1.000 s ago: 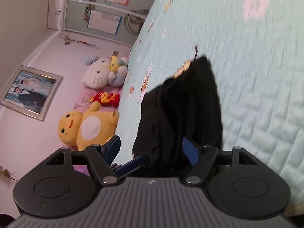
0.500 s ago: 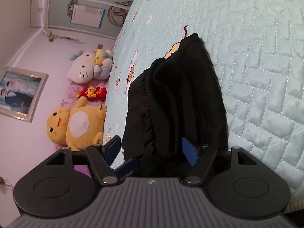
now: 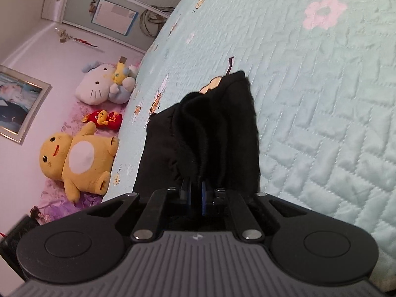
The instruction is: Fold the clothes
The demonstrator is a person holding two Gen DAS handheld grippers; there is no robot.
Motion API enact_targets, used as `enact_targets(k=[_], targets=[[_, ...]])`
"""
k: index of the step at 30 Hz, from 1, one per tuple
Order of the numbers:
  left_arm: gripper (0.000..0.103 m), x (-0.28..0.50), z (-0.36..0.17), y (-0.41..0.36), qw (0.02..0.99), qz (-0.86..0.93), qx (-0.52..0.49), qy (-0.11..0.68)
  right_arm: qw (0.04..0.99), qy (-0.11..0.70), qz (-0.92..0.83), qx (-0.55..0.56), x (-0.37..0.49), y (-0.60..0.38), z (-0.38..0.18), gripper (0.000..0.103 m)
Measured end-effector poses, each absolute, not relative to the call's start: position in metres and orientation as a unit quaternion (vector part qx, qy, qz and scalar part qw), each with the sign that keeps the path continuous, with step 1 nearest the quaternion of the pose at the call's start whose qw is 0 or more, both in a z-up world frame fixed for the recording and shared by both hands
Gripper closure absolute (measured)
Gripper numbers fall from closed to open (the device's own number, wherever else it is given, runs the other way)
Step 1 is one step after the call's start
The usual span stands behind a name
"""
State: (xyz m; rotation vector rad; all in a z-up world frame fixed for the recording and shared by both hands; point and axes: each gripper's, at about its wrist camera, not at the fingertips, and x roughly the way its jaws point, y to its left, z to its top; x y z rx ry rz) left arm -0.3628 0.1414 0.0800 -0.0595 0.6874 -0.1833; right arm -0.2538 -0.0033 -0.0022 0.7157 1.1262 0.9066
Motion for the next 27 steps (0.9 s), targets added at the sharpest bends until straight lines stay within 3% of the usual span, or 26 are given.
enact_targets(k=[7,9,11,12,23,27], targets=[[0.059,-0.330,0.053,0.149,0.924,-0.086,-0.046,0.371,0.698,0.504,0.399,0.315,-0.249,-0.010,-0.002,0.091],[0.059,-0.329,0.053,0.153,0.921,-0.091,-0.056,0.373,0.695,0.499,0.401,0.328,-0.248,-0.017,0.000,0.080],[0.058,-0.330,0.050,0.159,0.920,-0.095,-0.074,0.373,0.683,0.500,0.402,0.348,-0.244,-0.023,-0.003,0.051],[0.058,-0.331,0.049,0.161,0.919,-0.096,-0.085,0.372,0.681,0.502,0.399,0.354,-0.242,-0.025,-0.004,0.049],[0.057,-0.335,0.040,0.171,0.914,-0.113,-0.136,0.364,0.671,0.534,0.397,0.327,-0.235,-0.003,-0.003,0.048],[0.057,-0.338,0.038,0.171,0.916,-0.115,-0.142,0.357,0.661,0.536,0.418,0.316,-0.230,0.008,-0.002,0.029]])
